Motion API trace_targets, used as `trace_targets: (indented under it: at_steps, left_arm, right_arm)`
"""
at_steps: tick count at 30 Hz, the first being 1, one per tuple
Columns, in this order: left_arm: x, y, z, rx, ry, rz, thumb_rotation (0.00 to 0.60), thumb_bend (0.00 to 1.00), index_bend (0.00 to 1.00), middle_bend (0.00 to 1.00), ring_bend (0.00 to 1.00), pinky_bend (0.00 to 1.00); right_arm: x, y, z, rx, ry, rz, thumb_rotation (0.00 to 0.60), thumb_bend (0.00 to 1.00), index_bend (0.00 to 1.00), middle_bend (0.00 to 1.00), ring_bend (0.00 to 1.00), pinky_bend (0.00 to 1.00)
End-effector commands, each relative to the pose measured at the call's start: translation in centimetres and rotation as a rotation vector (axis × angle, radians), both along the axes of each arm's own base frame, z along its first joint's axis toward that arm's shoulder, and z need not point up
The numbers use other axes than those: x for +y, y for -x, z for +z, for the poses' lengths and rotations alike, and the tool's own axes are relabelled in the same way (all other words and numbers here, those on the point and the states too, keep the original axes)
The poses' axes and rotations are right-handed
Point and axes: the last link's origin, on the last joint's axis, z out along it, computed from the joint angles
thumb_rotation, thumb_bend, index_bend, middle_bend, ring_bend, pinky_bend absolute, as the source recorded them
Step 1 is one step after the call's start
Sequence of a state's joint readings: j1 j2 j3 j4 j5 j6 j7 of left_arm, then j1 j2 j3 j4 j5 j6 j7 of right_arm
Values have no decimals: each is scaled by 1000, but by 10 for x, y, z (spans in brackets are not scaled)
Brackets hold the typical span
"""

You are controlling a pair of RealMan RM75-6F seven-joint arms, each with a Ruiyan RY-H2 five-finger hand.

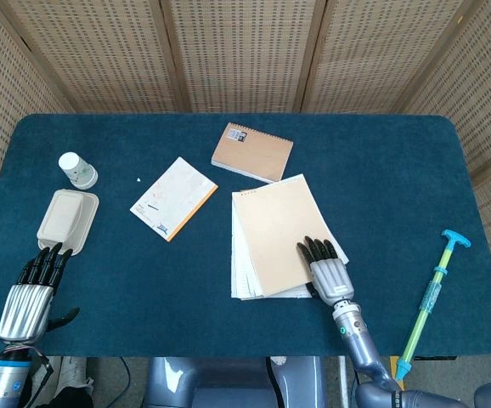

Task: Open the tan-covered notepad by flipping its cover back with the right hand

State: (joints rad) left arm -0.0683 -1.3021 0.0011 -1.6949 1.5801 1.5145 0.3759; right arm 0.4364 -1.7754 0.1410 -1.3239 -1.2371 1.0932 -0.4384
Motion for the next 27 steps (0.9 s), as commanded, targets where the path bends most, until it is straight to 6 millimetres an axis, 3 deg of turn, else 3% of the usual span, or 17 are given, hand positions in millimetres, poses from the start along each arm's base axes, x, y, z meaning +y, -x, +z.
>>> trace_targets:
  at_steps: [1, 13, 18, 20, 24, 27]
  left_arm:
    - [0, 0, 0, -1, 0, -1, 600, 0, 0, 0, 0, 130]
    - [0, -1, -1, -3, 0, -3, 600, 0, 0, 0, 0, 130]
    - [0, -1, 0, -8, -5, -6, 600, 0, 0, 0, 0, 130]
    - [0, -1, 0, -9, -4, -6, 600, 0, 0, 0, 0, 130]
    - [0, -1, 0, -10, -1, -6, 600, 0, 0, 0, 0, 130]
    - [0, -1, 0, -10, 0, -7, 600, 0, 0, 0, 0, 130]
  right_arm:
    - [-2, -2, -2, -3, 7, 14, 600, 582, 59, 0, 0, 0]
    - [-11, -25, 3, -68, 48, 78, 600, 677, 113, 0, 0, 8]
    - [-14, -32, 1, -72, 47, 81, 600, 720, 180, 20, 8, 187]
    - [-16, -35, 1, -71, 58, 93, 600, 733, 217, 77, 56, 258]
    - [-17, -41, 3, -94, 76, 107, 600, 779, 359, 319, 289, 460]
    - [-17, -43, 5, -100, 93, 125, 600, 816, 486, 474, 446, 544]
